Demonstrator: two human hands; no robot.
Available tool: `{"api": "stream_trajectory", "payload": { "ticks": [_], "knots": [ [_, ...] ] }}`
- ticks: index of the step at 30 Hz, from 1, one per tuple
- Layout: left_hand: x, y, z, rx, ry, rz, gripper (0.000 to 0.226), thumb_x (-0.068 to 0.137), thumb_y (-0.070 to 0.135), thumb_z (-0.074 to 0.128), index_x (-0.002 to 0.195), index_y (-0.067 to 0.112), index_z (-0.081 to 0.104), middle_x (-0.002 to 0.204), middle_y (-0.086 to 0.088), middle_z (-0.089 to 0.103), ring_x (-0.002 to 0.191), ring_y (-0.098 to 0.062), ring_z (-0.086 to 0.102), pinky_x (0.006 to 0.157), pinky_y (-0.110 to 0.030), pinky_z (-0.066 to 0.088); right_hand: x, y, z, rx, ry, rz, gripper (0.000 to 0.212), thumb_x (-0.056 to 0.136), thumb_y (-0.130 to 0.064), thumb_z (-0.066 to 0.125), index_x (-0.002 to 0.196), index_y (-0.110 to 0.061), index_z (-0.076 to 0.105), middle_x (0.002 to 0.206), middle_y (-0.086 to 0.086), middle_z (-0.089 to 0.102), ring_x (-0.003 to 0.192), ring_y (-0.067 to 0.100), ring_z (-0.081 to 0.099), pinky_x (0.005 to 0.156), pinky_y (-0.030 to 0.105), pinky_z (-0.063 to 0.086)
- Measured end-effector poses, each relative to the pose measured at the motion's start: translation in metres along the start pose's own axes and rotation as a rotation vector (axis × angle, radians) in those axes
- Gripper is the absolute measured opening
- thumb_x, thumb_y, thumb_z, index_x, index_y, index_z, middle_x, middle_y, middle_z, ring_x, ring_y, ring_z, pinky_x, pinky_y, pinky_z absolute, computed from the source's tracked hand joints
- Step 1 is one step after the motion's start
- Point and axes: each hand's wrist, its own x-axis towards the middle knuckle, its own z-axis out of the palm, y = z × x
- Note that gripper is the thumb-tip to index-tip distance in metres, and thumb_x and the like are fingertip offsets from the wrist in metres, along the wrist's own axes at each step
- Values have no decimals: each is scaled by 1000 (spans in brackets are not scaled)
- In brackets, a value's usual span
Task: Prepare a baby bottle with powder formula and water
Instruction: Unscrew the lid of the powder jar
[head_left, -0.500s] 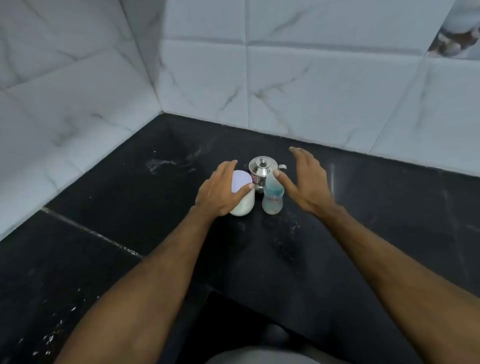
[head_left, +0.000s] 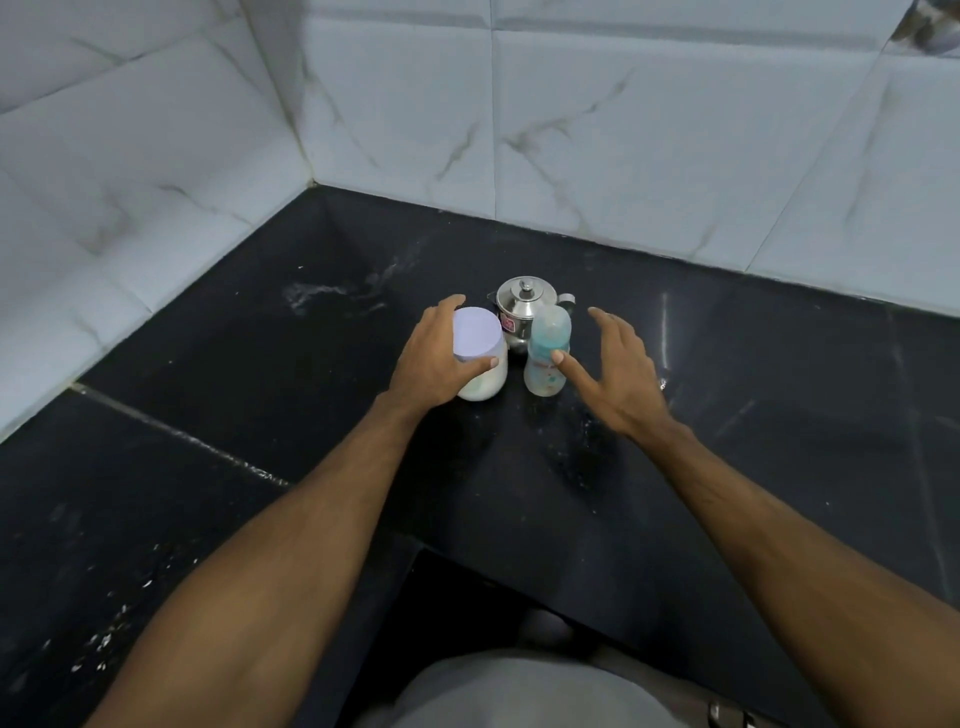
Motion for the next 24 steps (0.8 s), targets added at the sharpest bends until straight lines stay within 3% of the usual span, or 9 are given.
{"api": "stream_trajectory", "payload": {
  "ticks": [9, 13, 17, 20, 24],
  "knots": [
    [-50, 2, -12, -133, -72, -2, 103, 64, 40, 86, 146, 29, 25, 135, 3, 45, 124, -14, 43, 104, -34, 41, -12, 5, 8, 135, 57, 132, 80, 87, -68, 49, 145, -15, 32, 144, 8, 42, 131, 20, 42, 104, 38, 41],
    [-81, 1, -11, -191, -87, -3, 104, 64, 38, 87, 147, 31, 23, 133, 7, 47, 123, -8, 43, 98, -20, 35, -25, 5, 14, 177, 57, 151, 73, 87, -66, 51, 138, -15, 41, 132, 6, 50, 121, 19, 49, 98, 39, 47],
    [-97, 1, -6, -229, -82, -5, 105, 64, 35, 87, 147, 32, 23, 133, 9, 47, 122, -5, 42, 95, -11, 29, -38, 2, 18, 197, 49, 147, 66, 89, -59, 53, 135, -13, 44, 126, 6, 53, 115, 16, 50, 92, 30, 43],
    [-98, 3, -5, -235, -99, -14, 106, 64, 34, 88, 147, 32, 22, 134, 10, 46, 125, -5, 41, 99, -17, 31, -42, -3, 18, 235, 45, 147, 63, 90, -56, 55, 135, -13, 44, 124, 4, 53, 113, 15, 51, 94, 34, 46],
    [-100, 4, -4, -248, -102, -16, 107, 64, 32, 88, 148, 30, 22, 136, 11, 45, 125, -3, 40, 95, -6, 27, -48, -10, 18, 254, 35, 134, 60, 90, -57, 55, 132, -17, 45, 123, 1, 53, 113, 14, 51, 93, 38, 49]
  ]
}}
